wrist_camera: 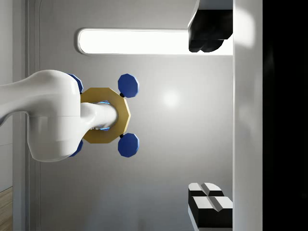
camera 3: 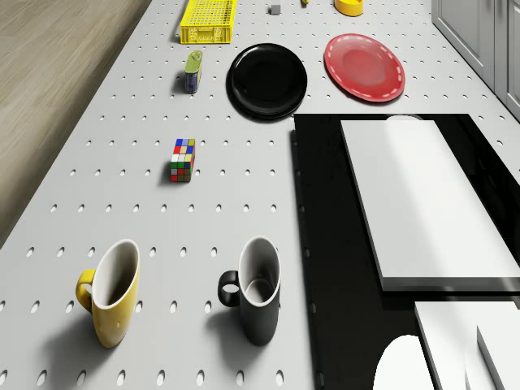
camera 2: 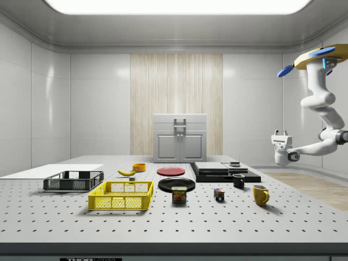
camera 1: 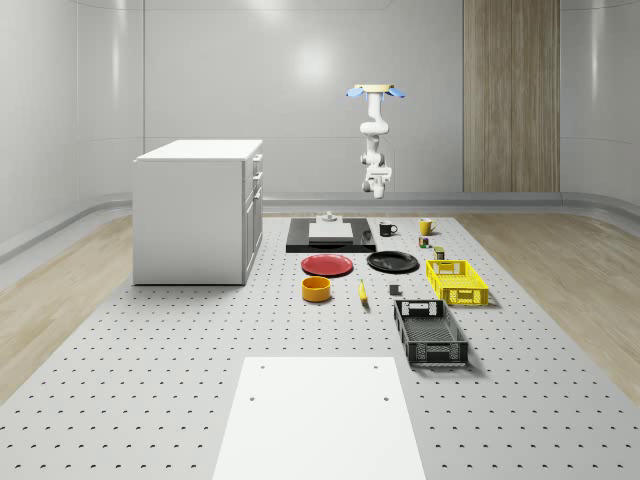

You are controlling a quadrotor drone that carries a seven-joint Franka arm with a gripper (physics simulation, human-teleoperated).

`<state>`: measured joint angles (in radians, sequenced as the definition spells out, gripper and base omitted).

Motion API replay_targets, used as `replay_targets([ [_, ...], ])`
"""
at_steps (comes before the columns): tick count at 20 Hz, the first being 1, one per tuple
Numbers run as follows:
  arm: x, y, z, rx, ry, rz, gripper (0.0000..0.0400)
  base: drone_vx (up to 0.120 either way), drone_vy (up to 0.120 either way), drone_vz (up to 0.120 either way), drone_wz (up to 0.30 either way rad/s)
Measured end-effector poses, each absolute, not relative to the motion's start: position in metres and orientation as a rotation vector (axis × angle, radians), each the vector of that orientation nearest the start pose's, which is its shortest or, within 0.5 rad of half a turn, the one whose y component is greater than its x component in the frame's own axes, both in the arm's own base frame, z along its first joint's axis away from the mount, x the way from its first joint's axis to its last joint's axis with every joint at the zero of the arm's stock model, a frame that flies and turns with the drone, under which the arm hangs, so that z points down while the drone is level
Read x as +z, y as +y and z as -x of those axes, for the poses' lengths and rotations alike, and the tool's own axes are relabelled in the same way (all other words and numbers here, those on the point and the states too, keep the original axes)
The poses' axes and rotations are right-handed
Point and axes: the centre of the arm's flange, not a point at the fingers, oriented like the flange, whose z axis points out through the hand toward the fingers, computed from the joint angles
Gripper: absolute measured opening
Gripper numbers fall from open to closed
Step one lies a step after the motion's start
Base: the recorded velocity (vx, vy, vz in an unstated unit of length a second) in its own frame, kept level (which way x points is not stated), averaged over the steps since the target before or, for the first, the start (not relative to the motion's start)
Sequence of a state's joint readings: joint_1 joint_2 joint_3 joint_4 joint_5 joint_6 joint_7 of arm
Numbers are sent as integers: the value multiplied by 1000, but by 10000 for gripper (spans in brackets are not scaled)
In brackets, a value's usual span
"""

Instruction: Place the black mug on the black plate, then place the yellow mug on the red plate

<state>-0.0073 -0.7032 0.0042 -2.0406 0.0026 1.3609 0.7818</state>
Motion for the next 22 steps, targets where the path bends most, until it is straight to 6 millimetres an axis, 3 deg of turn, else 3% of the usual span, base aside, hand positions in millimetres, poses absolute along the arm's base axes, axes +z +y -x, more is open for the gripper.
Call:
replay_targets([
  [3, 692, 0, -303, -37, 1199, 2894, 400, 13, 0, 0, 0],
  [22, 692, 1, -302, -66, 1201, 2898, 400, 120, 0, 0, 0],
])
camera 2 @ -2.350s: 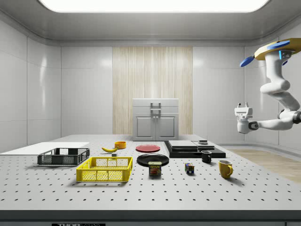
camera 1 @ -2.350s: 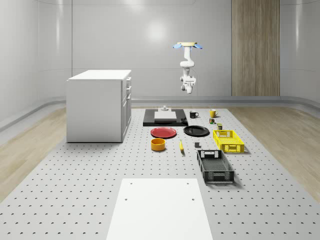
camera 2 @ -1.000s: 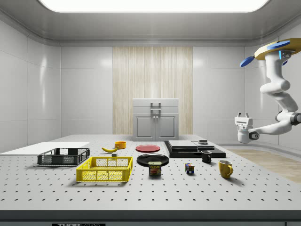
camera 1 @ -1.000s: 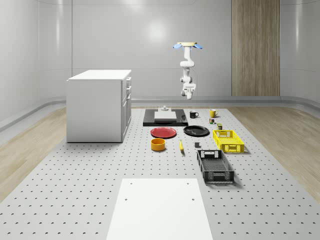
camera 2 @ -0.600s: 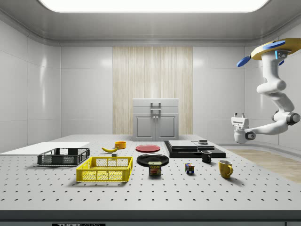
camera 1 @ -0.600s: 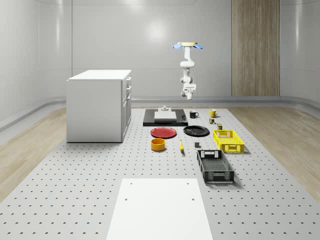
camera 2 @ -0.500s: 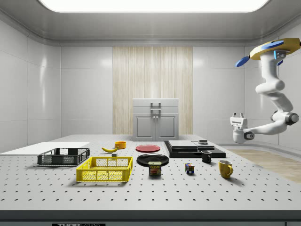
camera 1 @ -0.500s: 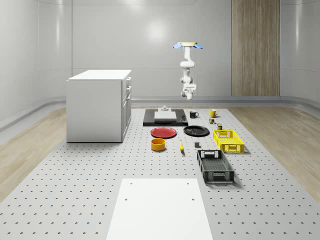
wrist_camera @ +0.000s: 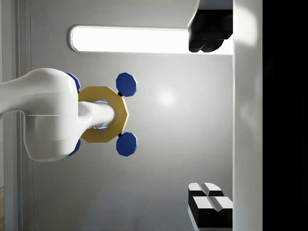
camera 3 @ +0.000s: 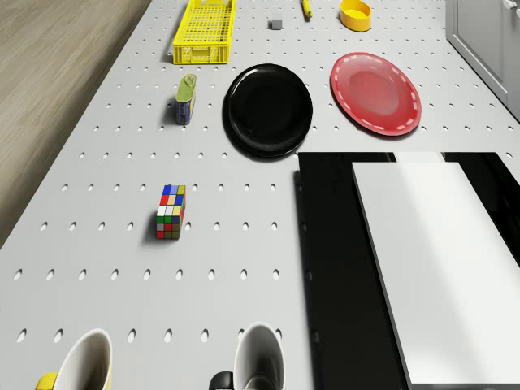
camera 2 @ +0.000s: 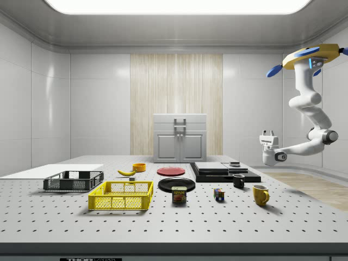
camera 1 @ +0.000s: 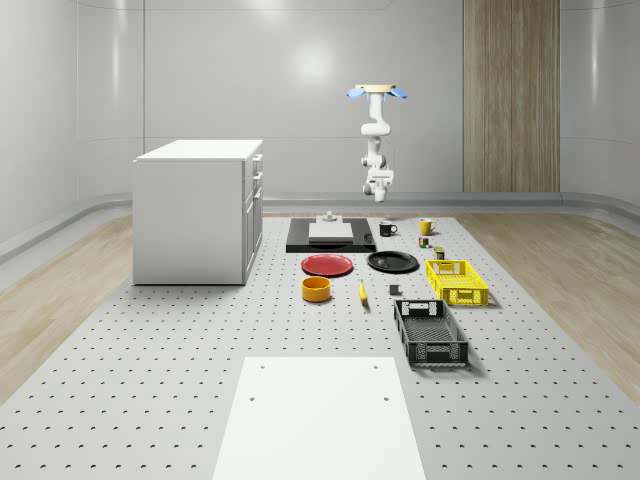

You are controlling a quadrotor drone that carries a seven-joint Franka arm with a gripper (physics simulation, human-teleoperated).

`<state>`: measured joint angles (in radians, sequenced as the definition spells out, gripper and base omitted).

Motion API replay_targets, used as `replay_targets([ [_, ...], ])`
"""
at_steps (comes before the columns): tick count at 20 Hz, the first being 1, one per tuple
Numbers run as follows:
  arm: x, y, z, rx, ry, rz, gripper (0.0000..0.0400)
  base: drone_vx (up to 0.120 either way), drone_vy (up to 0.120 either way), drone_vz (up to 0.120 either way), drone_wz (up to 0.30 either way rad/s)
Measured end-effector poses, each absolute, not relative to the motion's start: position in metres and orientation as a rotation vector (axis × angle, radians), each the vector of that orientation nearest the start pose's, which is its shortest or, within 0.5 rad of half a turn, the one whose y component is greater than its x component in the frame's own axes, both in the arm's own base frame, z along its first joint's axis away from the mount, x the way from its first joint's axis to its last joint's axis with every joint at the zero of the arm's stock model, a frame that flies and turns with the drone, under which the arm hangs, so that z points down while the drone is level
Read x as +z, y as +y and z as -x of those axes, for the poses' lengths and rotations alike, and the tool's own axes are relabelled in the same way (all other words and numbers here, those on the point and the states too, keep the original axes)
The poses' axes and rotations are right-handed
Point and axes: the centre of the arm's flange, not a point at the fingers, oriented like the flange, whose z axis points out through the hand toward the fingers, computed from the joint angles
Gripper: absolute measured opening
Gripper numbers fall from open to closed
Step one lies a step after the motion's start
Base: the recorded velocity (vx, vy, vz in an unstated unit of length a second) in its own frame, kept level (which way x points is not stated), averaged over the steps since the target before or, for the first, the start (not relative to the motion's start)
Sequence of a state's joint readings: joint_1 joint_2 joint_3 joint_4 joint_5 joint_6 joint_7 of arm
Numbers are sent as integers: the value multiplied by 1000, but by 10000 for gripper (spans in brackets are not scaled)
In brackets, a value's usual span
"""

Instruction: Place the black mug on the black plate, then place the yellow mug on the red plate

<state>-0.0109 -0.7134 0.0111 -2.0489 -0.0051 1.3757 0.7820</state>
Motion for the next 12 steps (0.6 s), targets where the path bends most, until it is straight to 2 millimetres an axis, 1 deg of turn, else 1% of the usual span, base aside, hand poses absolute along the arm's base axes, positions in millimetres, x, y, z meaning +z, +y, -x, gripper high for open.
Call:
replay_targets([
  [12, 692, 9, -301, -131, 1228, 2962, 400, 120, 0, 0, 0],
])
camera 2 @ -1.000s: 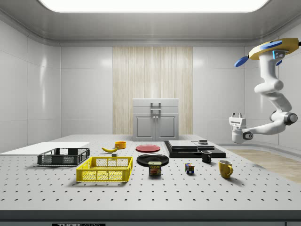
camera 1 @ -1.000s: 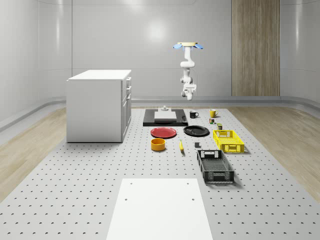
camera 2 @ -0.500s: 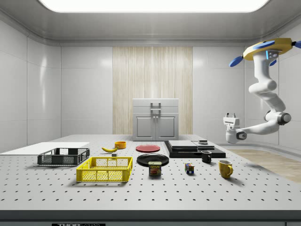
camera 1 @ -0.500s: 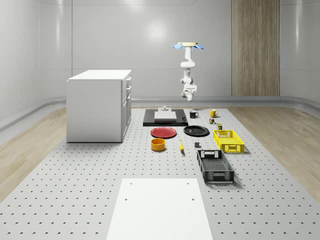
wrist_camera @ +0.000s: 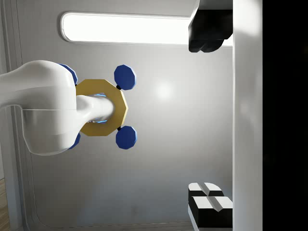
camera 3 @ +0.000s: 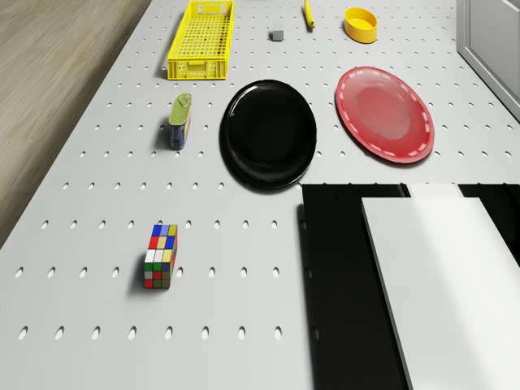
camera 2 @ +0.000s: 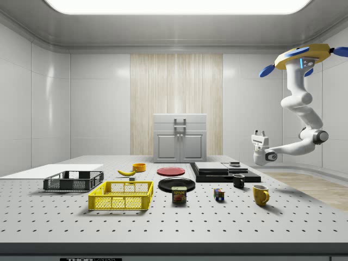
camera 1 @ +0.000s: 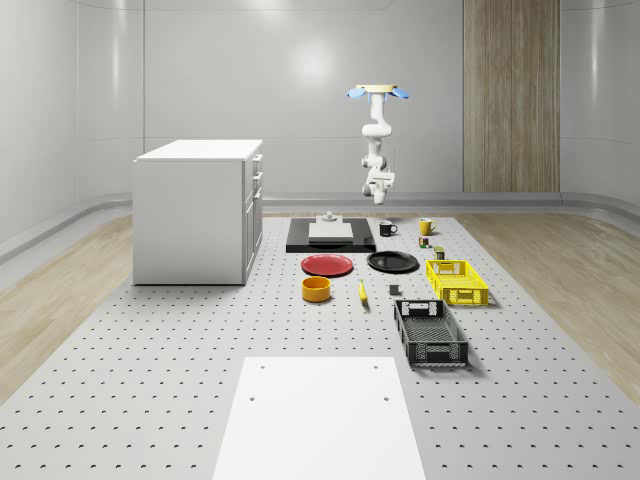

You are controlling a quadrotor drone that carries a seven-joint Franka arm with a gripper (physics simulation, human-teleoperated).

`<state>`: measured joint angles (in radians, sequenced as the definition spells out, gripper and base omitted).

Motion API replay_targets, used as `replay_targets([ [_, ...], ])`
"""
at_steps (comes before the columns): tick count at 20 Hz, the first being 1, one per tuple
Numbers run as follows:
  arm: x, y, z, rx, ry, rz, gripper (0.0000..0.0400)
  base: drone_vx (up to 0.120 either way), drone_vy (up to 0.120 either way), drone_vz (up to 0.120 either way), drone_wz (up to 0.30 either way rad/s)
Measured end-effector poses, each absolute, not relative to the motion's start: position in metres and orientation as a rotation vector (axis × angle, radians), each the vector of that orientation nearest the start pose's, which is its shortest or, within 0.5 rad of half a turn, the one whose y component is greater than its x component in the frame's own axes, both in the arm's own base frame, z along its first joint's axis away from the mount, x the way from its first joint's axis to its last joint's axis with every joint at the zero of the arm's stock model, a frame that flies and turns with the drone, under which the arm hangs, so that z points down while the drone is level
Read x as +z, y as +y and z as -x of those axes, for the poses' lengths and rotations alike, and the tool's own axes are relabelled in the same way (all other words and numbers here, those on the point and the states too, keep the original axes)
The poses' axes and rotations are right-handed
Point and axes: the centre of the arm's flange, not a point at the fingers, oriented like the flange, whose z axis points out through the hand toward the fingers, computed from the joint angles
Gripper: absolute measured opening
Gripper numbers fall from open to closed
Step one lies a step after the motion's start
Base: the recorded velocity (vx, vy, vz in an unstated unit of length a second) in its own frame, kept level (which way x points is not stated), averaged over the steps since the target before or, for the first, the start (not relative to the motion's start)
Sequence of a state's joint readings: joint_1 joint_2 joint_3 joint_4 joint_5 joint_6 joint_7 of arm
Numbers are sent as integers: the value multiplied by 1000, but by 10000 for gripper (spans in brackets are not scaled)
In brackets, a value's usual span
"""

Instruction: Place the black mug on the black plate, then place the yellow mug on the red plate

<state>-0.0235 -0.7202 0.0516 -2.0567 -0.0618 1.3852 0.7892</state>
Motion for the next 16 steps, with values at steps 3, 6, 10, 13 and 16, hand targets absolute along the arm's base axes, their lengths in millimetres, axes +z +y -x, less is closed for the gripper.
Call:
replay_targets([
  [3, 691, 15, -301, -175, 1249, 3013, 400, 120, 0, 0, 0],
  [6, 689, 25, -301, -249, 1284, 3094, 400, 53, 0, -93, 0],
  [10, 680, 48, -301, -440, 1365, 3283, 400, 0, 0, -120, 0],
  [13, 661, 72, -301, -719, 1460, 3501, 400, 13, 0, -120, 0],
  [16, 624, 93, -302, -1219, 1574, 3757, 400, 120, 0, -120, 0],
])
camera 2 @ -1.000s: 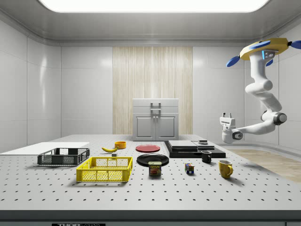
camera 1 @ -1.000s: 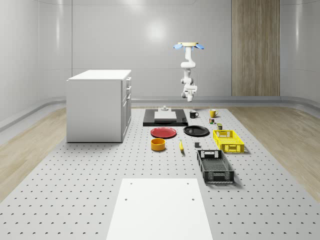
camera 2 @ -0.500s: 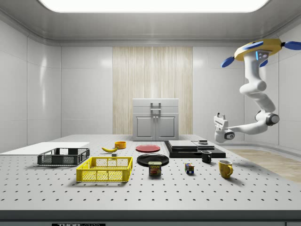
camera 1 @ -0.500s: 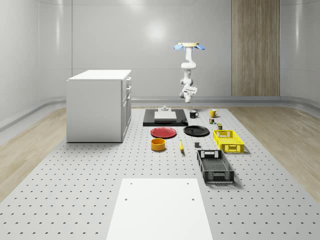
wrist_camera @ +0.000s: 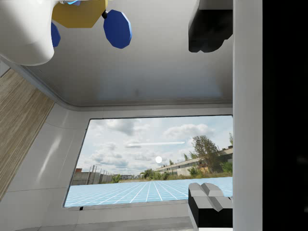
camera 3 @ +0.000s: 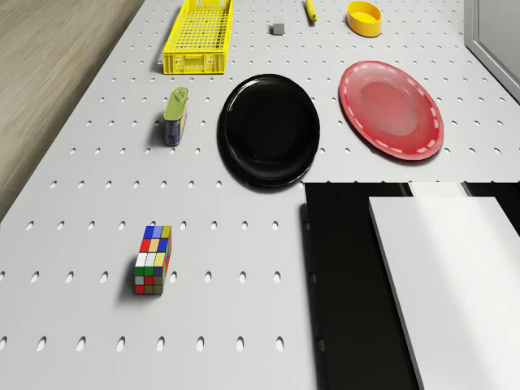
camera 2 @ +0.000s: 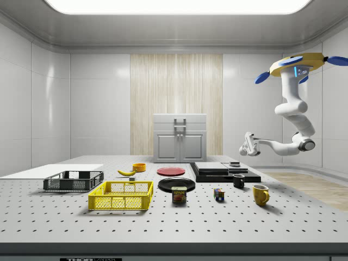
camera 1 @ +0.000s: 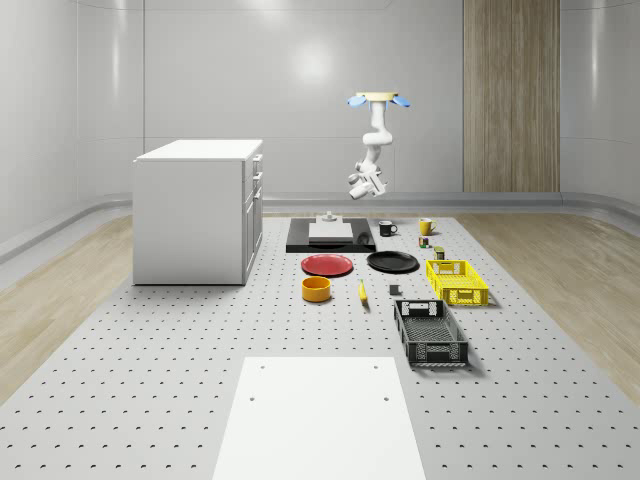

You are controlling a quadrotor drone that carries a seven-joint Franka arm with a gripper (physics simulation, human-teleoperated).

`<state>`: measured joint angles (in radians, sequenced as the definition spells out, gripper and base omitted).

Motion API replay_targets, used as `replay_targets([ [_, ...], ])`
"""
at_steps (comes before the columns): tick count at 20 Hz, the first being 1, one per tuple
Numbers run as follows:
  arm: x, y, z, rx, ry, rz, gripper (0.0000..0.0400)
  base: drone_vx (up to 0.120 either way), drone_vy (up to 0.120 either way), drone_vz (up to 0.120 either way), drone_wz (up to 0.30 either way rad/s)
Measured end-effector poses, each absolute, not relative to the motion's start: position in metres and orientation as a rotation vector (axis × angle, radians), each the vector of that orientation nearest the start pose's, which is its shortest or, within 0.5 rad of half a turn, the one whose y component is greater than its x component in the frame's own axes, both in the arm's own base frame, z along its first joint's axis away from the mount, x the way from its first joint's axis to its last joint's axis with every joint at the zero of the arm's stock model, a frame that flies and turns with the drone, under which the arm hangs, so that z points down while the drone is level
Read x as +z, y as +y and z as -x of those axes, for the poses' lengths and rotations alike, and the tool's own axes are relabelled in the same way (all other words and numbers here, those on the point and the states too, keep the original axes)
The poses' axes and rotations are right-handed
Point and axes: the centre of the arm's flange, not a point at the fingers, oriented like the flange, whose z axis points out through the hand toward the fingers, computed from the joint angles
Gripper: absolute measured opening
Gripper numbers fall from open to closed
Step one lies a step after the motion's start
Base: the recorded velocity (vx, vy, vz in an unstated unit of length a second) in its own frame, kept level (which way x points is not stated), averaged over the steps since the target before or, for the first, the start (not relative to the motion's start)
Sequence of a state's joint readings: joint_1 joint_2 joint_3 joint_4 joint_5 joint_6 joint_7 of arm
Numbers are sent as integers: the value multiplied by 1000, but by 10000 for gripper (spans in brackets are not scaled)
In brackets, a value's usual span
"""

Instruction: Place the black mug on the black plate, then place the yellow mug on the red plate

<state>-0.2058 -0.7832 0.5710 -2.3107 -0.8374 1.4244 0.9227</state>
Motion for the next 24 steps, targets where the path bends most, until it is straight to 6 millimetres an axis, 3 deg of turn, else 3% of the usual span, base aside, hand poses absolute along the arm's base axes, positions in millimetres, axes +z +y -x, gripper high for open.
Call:
replay_targets([
  [3, 574, 97, -304, 691, -555, -1311, 400, 120, 0, -120, 0],
  [6, 531, 77, -306, 754, -370, -859, 400, 120, 0, -120, 0],
  [10, 504, 44, -306, 782, -196, -440, 400, 120, 0, -120, 0],
  [16, 494, 16, -307, 786, -70, -151, 400, 120, -20, -120, 0],
  [24, 492, 3, -306, 785, -18, -36, 400, 80, -95, -120, 0],
])
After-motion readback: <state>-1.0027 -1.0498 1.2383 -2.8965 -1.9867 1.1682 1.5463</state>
